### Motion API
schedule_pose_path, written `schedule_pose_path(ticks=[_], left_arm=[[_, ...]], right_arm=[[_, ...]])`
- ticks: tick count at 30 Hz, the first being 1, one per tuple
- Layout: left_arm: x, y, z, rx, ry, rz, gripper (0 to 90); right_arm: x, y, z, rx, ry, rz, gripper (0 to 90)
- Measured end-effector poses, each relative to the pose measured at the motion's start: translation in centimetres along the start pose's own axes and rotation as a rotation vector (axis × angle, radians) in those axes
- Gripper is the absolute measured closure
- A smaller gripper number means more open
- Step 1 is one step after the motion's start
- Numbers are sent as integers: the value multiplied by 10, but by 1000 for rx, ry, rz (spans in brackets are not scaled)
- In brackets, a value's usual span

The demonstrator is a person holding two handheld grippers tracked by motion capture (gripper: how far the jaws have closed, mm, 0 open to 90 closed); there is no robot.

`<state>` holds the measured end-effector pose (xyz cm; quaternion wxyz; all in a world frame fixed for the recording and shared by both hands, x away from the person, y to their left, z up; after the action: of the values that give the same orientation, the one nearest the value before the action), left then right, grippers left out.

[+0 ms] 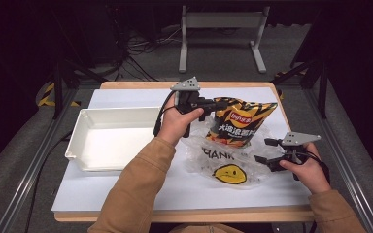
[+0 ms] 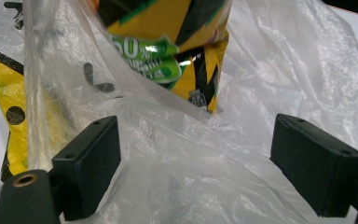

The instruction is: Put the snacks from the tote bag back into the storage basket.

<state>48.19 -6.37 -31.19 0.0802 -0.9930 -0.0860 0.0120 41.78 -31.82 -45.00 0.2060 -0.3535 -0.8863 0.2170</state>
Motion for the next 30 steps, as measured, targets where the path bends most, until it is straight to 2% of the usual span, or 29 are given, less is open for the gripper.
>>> schedule_pose_path(ticks=[6, 13, 17, 21, 30], left_arm=[[-1, -2, -12, -33, -12, -13, 886], [-3, -7, -24, -46, 0, -21, 887], [-8, -10, -34, -57, 21, -15, 887], [-11, -14, -45, -82, 25, -5, 887], [-16, -19, -60, -99, 37, -11, 887]], right_arm=[[0, 0, 0, 3, -2, 0, 162], [0, 2, 1, 7, -3, -2, 162], [0, 2, 1, 8, -2, 0, 162], [-1, 5, 2, 16, 1, 1, 162], [0, 8, 2, 24, -7, 3, 162]])
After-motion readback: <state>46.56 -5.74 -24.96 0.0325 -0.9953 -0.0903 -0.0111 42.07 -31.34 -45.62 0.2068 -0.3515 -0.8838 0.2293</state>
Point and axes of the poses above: each handheld gripper's, and its own axes: y roughly forward along the jaws, z roughly out of its underside, x roughly to its left, the point moved 6 cm from there along y, roughly forward along the jaws, and after that the axes turned 14 degrees about y, right-handed, at the moved point
